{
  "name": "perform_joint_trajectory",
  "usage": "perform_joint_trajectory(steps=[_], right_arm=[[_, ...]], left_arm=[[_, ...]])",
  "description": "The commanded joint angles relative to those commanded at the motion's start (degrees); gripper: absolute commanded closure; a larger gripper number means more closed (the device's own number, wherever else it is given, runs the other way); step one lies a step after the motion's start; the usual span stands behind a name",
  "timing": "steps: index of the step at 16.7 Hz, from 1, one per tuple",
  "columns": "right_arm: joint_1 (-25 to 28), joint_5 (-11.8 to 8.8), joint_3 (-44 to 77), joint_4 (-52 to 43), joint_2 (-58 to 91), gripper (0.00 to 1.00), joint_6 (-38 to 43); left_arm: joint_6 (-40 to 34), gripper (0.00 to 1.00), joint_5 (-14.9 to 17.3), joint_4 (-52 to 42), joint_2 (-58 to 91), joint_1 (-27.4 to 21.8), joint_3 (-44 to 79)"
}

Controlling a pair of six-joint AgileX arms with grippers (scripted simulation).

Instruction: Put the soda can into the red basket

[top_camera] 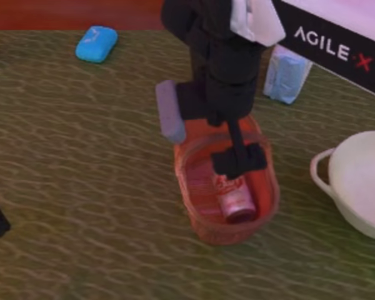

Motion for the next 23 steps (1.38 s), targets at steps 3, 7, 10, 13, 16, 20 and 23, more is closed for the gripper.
perform_joint_trajectory(steps=[3, 7, 10, 13, 16, 20, 23], right_arm=[[0.0, 0.0, 0.0, 0.0, 0.0, 0.23, 0.0], [0.0, 0.0, 0.0, 0.0, 0.0, 0.53, 0.0], [0.0, 0.0, 0.0, 0.0, 0.0, 0.75, 0.0], [0.0, 0.0, 0.0, 0.0, 0.0, 0.98, 0.0], [0.0, 0.0, 0.0, 0.0, 0.0, 1.0, 0.0], [0.0, 0.0, 0.0, 0.0, 0.0, 1.0, 0.0], [0.0, 0.0, 0.0, 0.0, 0.0, 1.0, 0.0]], left_arm=[[0.0, 0.0, 0.0, 0.0, 0.0, 0.0, 0.0], [0.0, 0.0, 0.0, 0.0, 0.0, 0.0, 0.0], [0.0, 0.0, 0.0, 0.0, 0.0, 0.0, 0.0], [0.0, 0.0, 0.0, 0.0, 0.0, 0.0, 0.0], [0.0, 0.0, 0.0, 0.0, 0.0, 0.0, 0.0], [0.0, 0.0, 0.0, 0.0, 0.0, 0.0, 0.0], [0.0, 0.0, 0.0, 0.0, 0.0, 0.0, 0.0]])
